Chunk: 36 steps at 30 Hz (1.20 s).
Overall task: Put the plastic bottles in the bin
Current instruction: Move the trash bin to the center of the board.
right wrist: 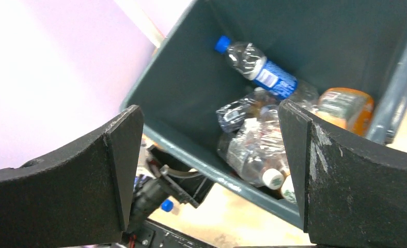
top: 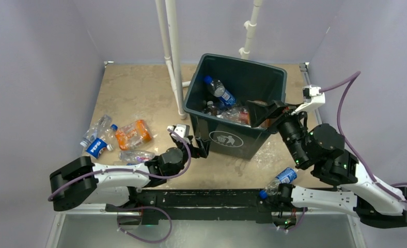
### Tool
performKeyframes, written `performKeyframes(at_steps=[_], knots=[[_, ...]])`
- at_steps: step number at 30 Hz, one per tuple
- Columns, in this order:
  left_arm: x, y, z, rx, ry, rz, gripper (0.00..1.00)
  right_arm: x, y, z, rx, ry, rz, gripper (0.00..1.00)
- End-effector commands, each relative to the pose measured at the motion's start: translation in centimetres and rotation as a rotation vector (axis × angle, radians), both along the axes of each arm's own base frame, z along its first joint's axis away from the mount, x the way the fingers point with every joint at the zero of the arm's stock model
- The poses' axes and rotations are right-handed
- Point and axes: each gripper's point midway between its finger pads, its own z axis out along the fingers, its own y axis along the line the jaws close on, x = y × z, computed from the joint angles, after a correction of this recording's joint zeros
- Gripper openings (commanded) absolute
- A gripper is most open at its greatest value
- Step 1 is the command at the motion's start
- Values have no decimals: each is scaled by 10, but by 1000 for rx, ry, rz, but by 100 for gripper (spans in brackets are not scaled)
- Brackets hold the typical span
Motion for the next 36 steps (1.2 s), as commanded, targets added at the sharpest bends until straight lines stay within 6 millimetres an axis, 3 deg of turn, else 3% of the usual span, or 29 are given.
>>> performKeyframes(at_steps=[1,4,11,17,27,32,36], knots=[[18,-7,22,-51,-38,85,86,-22,15,34,87,-112,197,99],[22,-11,24,-48,-48,92,86,-34,31,40,34,-154,316,98],[28,-17,25,-34,-65,105,87,-62,90,11,-142,-120,626,92],[25,-5,36,-46,-62,124,89,-92,116,4,-173,-190,841,83],[-3,82,90,-80,-10,241,98,-98,143,-28,-206,-196,936,75],[-16,127,102,-67,27,323,98,-96,159,-57,-248,-157,970,71],[-23,160,115,-105,41,412,98,-88,175,-91,-280,-96,968,65]])
